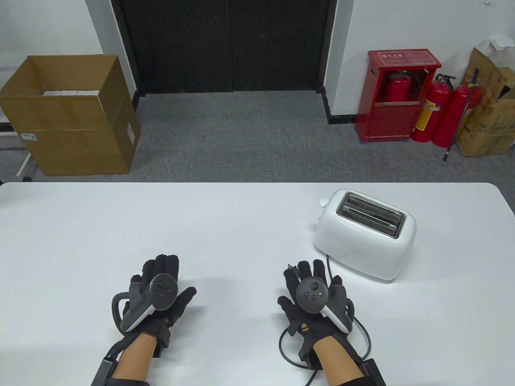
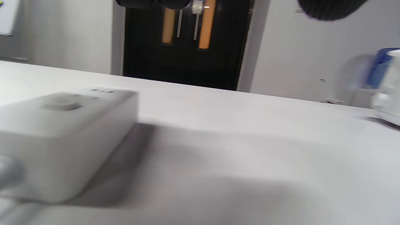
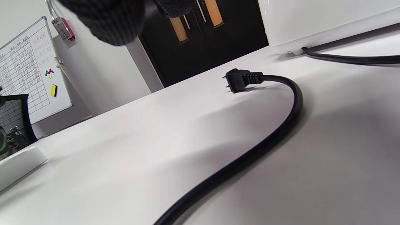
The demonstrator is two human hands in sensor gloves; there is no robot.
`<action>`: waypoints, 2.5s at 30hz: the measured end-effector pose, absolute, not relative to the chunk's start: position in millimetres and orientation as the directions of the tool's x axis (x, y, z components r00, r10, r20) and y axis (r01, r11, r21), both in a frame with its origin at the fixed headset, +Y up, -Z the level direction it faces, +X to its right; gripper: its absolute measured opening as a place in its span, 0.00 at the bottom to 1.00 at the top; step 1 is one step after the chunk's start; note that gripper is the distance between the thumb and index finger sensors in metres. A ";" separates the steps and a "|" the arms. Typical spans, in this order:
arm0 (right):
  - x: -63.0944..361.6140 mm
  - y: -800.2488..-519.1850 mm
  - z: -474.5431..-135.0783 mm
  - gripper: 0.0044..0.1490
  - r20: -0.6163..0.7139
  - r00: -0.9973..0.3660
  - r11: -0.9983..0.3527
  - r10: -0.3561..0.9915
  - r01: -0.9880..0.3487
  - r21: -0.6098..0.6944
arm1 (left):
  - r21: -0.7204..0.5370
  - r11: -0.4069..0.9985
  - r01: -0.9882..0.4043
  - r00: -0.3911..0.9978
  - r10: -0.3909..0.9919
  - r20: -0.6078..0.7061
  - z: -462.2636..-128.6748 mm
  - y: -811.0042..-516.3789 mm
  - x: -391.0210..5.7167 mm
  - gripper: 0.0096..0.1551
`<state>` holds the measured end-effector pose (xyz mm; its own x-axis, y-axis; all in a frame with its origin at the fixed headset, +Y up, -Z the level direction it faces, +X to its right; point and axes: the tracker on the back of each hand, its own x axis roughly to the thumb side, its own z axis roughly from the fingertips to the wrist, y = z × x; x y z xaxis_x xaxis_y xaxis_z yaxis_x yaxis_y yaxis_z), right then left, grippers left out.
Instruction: Plug the toaster into the power strip
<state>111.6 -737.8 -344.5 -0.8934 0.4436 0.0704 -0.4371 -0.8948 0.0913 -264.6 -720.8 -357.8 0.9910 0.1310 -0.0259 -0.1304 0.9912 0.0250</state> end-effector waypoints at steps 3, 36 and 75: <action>113.2 -738.6 -344.9 0.46 0.062 -0.892 -0.893 0.448 -0.441 0.092 | -0.038 0.986 -0.164 0.974 0.155 -0.167 -362.1 -729.4 -288.0 0.56; 125.9 -739.2 -348.4 0.45 -0.019 -0.864 -0.860 0.502 -0.502 0.091 | -0.084 0.975 -0.203 0.975 0.194 -0.108 -361.8 -737.1 -245.2 0.51; 123.7 -744.9 -400.5 0.47 -0.252 -0.873 -0.883 0.417 -0.455 0.114 | -0.281 0.937 -0.207 0.933 0.276 0.232 -341.8 -763.3 -130.0 0.40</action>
<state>123.7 -744.9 -400.5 -0.8731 0.4173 -0.2522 -0.4550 -0.8832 0.1137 -130.0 -763.3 -341.8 0.9327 0.2756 0.2325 -0.2069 0.9371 -0.2811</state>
